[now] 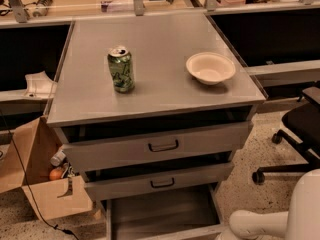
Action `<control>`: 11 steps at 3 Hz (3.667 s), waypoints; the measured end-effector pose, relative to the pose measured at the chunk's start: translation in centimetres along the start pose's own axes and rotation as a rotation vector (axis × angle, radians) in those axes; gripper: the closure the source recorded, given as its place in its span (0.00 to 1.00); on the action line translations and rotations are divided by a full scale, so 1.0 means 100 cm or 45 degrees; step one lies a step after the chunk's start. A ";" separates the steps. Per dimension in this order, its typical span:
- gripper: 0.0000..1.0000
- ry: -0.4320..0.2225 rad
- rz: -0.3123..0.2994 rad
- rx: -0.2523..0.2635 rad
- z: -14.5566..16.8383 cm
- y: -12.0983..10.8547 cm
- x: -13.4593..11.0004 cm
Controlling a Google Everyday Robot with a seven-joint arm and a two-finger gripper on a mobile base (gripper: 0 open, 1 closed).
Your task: Close bottom drawer
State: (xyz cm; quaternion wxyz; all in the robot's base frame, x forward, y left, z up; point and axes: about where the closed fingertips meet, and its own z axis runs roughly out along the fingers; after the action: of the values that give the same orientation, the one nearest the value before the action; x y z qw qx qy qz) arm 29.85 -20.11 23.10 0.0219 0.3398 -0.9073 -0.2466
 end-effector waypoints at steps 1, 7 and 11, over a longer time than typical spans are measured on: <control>1.00 0.000 0.000 0.000 0.000 0.000 0.000; 0.38 -0.073 0.004 -0.049 0.041 -0.044 -0.040; 0.27 -0.073 0.004 -0.050 0.042 -0.044 -0.040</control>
Offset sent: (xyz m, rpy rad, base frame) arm 0.0584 0.0043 -0.0346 0.0566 -0.0220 -0.0230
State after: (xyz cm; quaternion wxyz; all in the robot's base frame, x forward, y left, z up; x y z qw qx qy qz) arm 34.73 -18.63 17.94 0.0028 0.3308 -0.9031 -0.2738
